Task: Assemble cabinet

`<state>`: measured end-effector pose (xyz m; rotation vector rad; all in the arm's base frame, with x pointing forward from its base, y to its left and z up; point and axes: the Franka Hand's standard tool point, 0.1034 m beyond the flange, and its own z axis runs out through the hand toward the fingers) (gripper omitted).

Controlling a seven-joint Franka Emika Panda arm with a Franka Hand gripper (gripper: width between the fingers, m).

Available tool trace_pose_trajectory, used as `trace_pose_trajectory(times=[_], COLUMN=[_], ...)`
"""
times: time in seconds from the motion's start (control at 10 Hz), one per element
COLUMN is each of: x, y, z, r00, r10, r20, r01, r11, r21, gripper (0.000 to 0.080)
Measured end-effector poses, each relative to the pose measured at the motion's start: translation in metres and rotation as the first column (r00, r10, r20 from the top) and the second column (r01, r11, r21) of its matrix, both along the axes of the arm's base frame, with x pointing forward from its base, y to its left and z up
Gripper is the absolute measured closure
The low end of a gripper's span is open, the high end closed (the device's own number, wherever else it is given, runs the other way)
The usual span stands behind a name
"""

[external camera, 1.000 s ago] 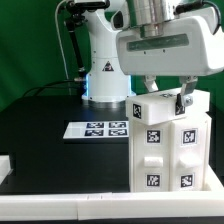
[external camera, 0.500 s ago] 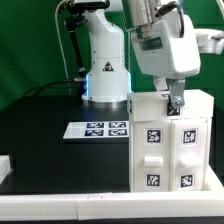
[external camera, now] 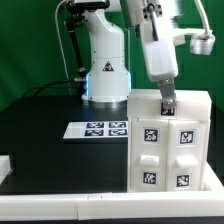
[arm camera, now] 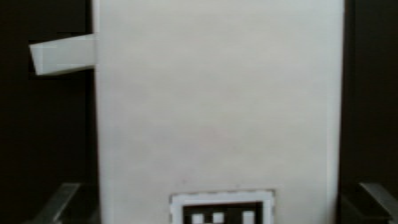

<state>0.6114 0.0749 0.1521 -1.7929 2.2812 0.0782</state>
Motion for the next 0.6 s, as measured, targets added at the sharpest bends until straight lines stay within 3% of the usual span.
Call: trace_pose_trajectory(times=[0.3, 0.5, 0.6], x=[0.0013, 0.0008, 0.0009], y=[-0.0033, -0.0029, -0.0020], z=[0.0005, -0.0002, 0.0008], r00=[0.994, 0.998, 0.999], r10=[-0.106, -0.065, -0.048], r20=[-0.015, -0.009, -0.004], r01=[0.106, 0.065, 0.048], r11=[0.994, 0.998, 0.999], r21=[0.019, 0.014, 0.012], gripper=[0.0241, 0.0241, 0.0160])
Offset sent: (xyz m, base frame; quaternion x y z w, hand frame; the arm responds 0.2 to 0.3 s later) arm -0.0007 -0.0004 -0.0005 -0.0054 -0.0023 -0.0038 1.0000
